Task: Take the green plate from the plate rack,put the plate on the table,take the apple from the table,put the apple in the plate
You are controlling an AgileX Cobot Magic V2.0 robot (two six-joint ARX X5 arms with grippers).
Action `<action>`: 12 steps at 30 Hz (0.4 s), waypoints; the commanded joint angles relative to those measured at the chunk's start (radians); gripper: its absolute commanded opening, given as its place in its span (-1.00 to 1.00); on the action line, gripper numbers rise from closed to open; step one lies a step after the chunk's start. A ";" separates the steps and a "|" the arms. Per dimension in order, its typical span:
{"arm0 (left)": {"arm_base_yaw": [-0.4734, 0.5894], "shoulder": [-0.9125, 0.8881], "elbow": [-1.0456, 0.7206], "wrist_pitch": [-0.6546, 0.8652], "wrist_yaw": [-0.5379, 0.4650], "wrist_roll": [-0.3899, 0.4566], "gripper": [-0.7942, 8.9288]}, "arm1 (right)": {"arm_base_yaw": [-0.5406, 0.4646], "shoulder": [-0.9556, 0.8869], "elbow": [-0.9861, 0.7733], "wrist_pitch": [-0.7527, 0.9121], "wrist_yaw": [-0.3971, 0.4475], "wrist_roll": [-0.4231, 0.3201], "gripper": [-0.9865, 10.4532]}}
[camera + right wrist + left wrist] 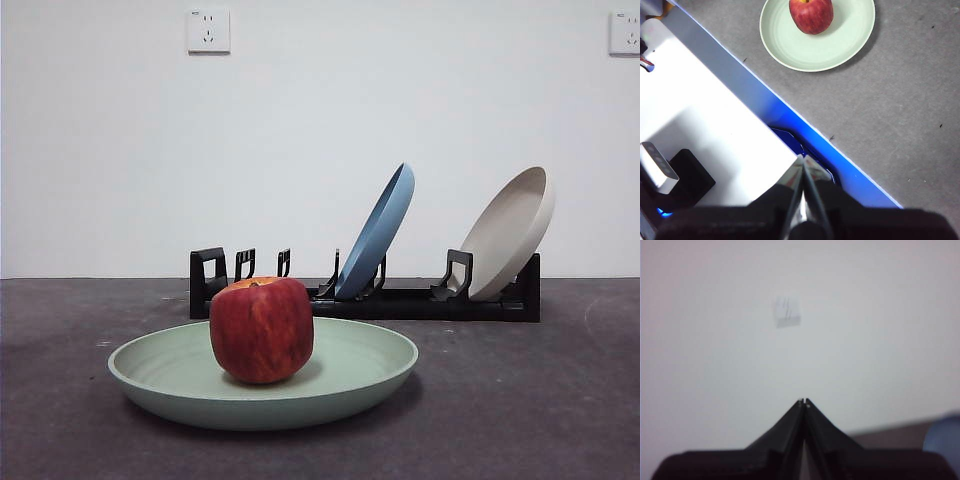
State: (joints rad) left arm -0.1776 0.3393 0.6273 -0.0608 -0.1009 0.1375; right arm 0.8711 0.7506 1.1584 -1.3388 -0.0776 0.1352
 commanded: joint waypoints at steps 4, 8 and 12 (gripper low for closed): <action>0.075 -0.145 -0.254 0.008 0.001 -0.099 -0.84 | 0.003 -0.001 -0.007 0.005 0.002 0.006 -0.83; 0.105 -0.209 -0.384 0.008 0.000 -0.147 -0.84 | 0.003 -0.001 -0.007 0.005 0.002 0.006 -0.83; 0.121 -0.262 -0.480 0.005 0.000 -0.168 -0.84 | 0.003 -0.001 -0.007 0.005 0.002 0.006 -0.83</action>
State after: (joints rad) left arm -0.0628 0.0914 0.1665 -0.0658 -0.1013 -0.0051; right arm 0.8711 0.7506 1.1580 -1.3388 -0.0772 0.1352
